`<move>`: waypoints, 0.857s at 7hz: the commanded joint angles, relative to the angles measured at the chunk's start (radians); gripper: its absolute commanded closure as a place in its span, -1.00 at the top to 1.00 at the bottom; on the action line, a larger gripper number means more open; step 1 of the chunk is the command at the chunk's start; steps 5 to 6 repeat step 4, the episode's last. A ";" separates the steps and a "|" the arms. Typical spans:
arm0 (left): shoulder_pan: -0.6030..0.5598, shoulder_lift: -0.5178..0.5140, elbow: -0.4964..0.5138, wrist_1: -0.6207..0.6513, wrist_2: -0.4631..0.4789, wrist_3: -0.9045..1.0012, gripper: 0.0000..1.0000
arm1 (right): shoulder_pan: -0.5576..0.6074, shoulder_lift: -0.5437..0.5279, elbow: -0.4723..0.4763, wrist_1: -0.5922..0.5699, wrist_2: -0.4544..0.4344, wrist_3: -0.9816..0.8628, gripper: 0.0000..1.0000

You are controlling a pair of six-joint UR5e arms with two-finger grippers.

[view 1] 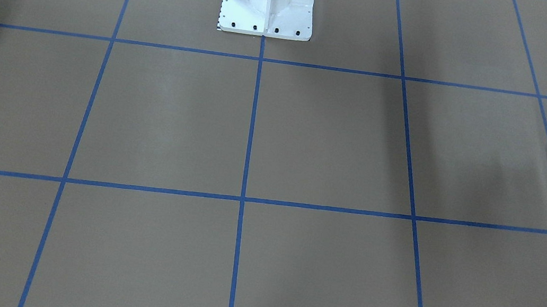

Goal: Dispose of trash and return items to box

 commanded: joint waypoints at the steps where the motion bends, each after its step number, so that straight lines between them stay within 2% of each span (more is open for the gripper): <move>1: 0.000 0.002 0.002 0.001 0.000 0.000 0.96 | 0.000 0.000 0.004 0.000 0.001 -0.001 1.00; 6: 0.000 0.002 0.002 0.002 0.000 0.000 0.96 | 0.000 0.000 0.010 0.000 0.000 -0.001 1.00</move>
